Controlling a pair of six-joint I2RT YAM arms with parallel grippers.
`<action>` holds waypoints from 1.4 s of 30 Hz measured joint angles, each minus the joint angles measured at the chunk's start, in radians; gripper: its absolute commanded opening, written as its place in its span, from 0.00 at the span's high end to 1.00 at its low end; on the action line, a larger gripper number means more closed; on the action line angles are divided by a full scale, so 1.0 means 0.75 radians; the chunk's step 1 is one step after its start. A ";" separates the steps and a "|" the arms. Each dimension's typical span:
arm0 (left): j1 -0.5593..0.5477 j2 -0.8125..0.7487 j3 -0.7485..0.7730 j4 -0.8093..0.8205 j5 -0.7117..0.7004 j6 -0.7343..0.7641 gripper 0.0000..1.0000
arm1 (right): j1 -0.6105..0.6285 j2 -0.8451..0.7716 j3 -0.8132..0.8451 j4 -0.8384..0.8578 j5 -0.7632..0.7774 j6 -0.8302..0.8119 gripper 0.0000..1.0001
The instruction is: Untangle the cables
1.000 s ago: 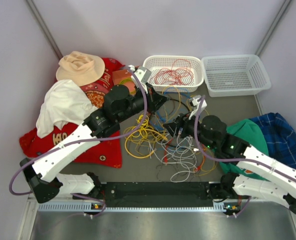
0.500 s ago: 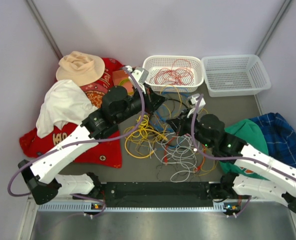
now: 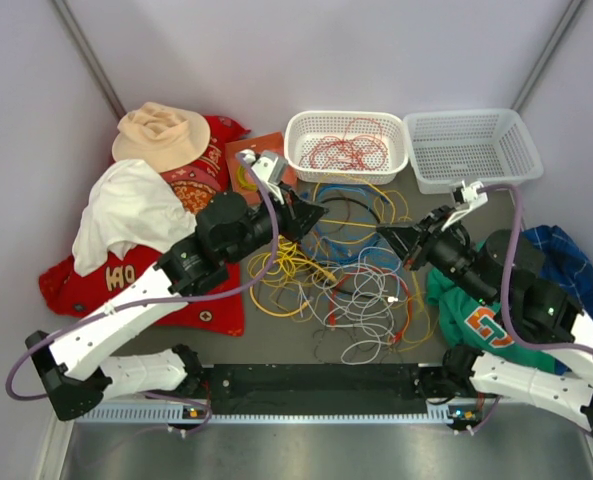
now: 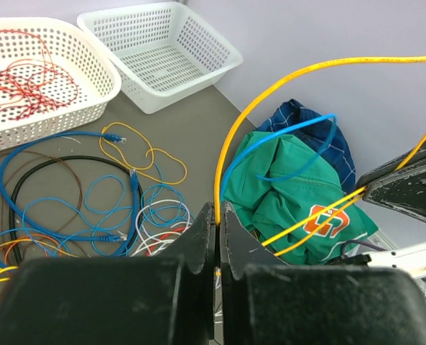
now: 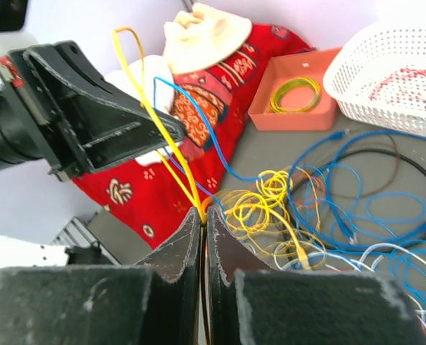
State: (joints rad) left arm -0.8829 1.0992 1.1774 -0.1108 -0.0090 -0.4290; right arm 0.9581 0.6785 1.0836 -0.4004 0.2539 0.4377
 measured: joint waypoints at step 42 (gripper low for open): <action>0.049 -0.147 -0.072 0.161 -0.094 0.022 0.01 | -0.002 0.186 0.256 -0.223 0.008 -0.055 1.00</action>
State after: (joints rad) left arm -0.8459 0.9890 1.1236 0.0101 -0.0792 -0.4126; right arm 0.9569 0.8177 1.2755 -0.5678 0.2596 0.3962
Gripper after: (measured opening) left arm 0.985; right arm 0.012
